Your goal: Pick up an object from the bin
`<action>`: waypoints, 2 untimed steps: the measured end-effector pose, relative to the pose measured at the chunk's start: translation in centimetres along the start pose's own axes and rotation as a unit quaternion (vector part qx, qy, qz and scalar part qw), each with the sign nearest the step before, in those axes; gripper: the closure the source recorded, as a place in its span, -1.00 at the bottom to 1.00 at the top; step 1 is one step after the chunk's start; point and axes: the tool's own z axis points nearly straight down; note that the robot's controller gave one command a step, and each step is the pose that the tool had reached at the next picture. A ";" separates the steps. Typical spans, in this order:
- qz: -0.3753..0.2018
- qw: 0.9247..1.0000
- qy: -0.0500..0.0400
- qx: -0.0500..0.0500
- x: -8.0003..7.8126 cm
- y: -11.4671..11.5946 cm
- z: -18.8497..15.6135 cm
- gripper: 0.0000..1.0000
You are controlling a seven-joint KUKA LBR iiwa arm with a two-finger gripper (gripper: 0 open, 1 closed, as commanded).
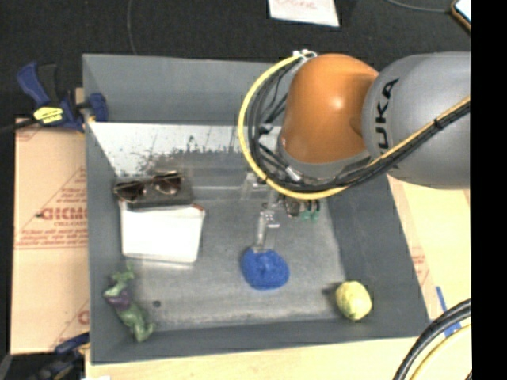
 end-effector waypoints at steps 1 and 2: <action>0.001 1.000 -0.004 0.000 -0.2 0.0 -0.4 -1.00; 0.052 0.999 -0.006 -0.001 2.5 -4.7 12.5 -1.00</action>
Offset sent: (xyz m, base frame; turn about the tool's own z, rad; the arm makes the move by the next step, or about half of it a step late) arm -0.0298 -0.0519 -0.1416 0.1208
